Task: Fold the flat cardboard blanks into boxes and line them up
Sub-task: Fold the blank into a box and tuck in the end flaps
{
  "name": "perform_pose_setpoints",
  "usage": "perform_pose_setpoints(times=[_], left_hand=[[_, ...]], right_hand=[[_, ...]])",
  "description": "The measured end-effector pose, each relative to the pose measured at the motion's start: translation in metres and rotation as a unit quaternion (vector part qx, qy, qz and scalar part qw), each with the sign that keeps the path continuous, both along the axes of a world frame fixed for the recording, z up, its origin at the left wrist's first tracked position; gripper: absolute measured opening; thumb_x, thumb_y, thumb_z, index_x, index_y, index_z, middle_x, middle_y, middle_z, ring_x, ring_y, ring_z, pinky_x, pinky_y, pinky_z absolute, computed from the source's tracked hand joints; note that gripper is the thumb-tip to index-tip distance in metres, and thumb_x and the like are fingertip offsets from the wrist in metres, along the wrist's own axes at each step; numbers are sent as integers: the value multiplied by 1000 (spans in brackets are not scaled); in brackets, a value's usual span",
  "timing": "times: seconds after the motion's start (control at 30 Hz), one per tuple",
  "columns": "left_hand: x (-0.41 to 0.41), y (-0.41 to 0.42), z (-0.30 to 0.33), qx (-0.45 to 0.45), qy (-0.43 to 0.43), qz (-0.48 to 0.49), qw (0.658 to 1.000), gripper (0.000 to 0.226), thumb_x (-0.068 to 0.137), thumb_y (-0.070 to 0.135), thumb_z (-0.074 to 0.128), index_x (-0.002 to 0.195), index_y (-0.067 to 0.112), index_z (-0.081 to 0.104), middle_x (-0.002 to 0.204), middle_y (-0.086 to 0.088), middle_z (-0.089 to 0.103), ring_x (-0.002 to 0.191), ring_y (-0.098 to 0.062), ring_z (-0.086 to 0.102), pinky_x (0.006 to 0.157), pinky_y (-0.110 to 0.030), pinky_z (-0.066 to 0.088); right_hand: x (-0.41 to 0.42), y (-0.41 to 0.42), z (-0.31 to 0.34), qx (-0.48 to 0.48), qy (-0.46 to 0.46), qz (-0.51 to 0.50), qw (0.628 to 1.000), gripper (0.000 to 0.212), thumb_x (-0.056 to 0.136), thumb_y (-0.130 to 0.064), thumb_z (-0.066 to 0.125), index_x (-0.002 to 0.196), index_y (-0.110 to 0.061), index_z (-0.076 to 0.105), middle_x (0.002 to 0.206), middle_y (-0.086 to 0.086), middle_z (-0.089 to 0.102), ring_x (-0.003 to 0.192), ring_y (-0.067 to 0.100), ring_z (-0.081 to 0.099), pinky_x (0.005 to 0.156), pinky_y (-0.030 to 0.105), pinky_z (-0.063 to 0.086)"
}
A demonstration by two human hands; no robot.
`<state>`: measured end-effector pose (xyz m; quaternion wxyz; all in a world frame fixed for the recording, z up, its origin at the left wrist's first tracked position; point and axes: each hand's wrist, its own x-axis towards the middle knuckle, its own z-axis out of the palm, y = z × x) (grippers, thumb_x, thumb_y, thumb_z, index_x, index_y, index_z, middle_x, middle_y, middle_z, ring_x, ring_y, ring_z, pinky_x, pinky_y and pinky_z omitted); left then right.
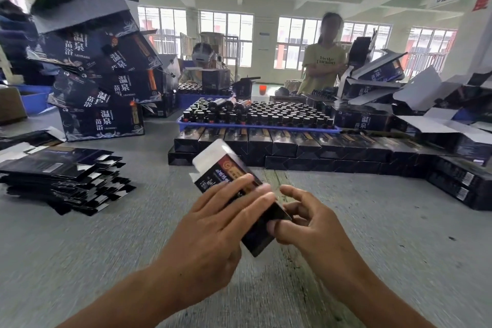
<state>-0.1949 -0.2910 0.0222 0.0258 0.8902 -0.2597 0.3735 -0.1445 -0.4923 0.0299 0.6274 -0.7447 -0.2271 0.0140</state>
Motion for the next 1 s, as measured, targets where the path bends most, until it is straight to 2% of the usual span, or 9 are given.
perform_pose_setpoints(times=[0.07,0.13,0.23,0.33,0.4,0.53,0.6,0.77,1.0], left_hand=[[0,3,1,-96,-27,39,994,59,92,22,57,148,15,41,155,-3,43,145,-19,34,114,-41,38],[-1,6,7,-242,-15,77,967,52,97,37,60,144,17,46,149,3,45,135,-12,41,104,-38,43],[-3,10,18,-444,101,73,887,73,77,62,58,143,33,42,134,21,50,115,2,51,94,-28,44],[0,13,21,-563,257,-40,785,72,79,55,65,144,38,40,117,17,72,107,1,67,91,-28,50],[2,12,20,-563,319,-86,758,63,81,48,67,140,35,50,113,12,75,106,-8,71,94,-32,53],[0,13,21,-553,336,-124,753,41,76,38,77,116,40,70,118,10,73,107,-11,71,84,-19,57],[0,14,20,-553,348,-122,747,38,73,34,82,109,40,72,116,8,74,105,-13,72,84,-27,57],[1,12,14,-531,388,-90,748,53,67,31,90,114,27,66,115,6,74,103,-15,72,85,-33,57],[1,12,11,-529,387,-91,750,66,66,40,92,123,34,58,117,14,71,107,-10,70,83,-26,59]], right_hand=[[5,-4,0,6,29,2,1000,64,58,-29,76,119,-37,59,98,-18,73,94,7,72,76,26,61],[6,-5,-1,0,48,15,999,55,58,-27,76,111,-37,63,100,-14,75,97,9,72,80,29,62],[5,-4,-1,-15,63,29,998,51,61,-29,79,109,-34,65,102,-15,76,97,4,71,78,24,59],[0,0,0,-57,62,55,995,53,64,-31,83,114,-32,64,107,-17,74,99,0,70,79,20,53],[-1,1,0,-69,67,66,993,52,69,-27,84,117,-32,64,108,-16,75,101,2,70,84,21,53],[-1,-2,1,-64,46,51,996,47,76,-38,83,120,-33,66,113,-20,73,108,-2,67,95,25,51],[0,-3,1,-39,31,38,998,57,72,-47,84,125,-35,64,118,-21,71,113,-2,65,93,24,54],[4,-6,-1,8,26,34,999,61,74,-42,85,129,-36,60,122,-16,71,116,4,65,94,27,54],[9,-9,-3,-5,31,33,999,52,76,-29,85,122,-37,63,117,-18,73,110,1,67,86,21,57]])
